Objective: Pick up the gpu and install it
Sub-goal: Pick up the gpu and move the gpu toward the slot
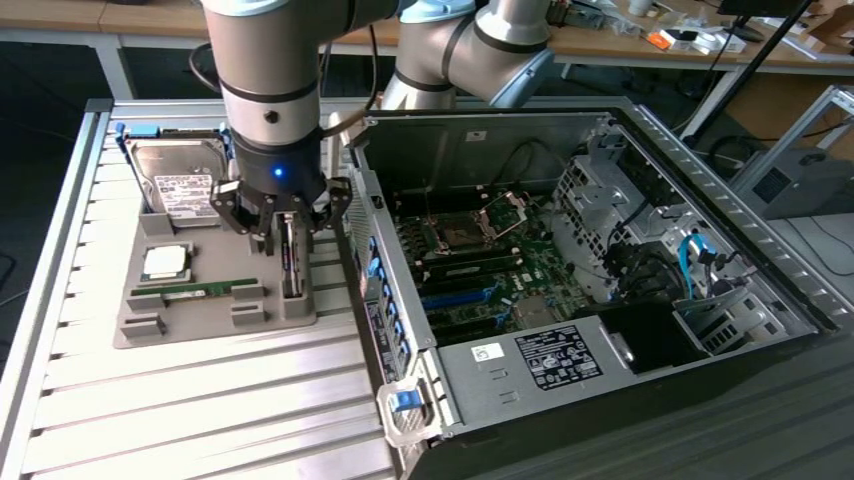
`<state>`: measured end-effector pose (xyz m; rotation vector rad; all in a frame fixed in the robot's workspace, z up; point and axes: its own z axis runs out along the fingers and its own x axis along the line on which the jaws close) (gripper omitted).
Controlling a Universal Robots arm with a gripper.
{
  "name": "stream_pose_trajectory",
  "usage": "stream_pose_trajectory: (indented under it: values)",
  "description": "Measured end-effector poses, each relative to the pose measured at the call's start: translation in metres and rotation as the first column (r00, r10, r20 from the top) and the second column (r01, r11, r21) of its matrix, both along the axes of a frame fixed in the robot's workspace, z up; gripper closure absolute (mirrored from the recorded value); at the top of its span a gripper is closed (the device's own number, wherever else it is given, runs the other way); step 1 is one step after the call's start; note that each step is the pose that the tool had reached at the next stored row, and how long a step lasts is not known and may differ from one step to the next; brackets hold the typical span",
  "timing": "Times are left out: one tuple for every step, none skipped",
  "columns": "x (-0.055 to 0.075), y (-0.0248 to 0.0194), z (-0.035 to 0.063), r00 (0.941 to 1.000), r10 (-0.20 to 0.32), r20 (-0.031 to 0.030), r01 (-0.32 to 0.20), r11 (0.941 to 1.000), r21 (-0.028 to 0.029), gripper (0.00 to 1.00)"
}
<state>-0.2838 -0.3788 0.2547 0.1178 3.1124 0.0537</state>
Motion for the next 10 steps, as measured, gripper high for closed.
stream_pose_trajectory:
  values:
    - [0.0000,0.0000,-0.0004,1.0000,0.000,-0.0001,0.000,1.0000,0.0000,0.50]
    - [0.0000,0.0000,-0.0008,1.0000,0.000,0.0000,0.000,1.0000,0.0000,0.50]
    - [0.0000,0.0000,-0.0012,1.0000,0.000,0.0000,0.000,1.0000,0.0000,0.50]
    - [0.0000,0.0000,-0.0015,1.0000,0.000,0.0000,0.000,1.0000,0.0000,0.50]
    - [0.0000,0.0000,-0.0021,1.0000,0.000,0.0000,0.000,1.0000,0.0000,0.50]
    - [0.0000,0.0000,-0.0025,1.0000,0.000,0.0000,0.000,1.0000,0.0000,0.50]
    - [0.0000,0.0000,-0.0028,1.0000,0.000,0.0000,0.000,1.0000,0.0000,0.50]
    - [0.0000,0.0000,-0.0032,1.0000,0.000,0.0000,0.000,1.0000,0.0000,0.50]
    - [0.0000,0.0000,-0.0036,1.0000,0.000,0.0000,0.000,1.0000,0.0000,0.50]
    - [0.0000,0.0000,-0.0038,1.0000,0.000,-0.0001,0.000,1.0000,-0.0001,0.50]
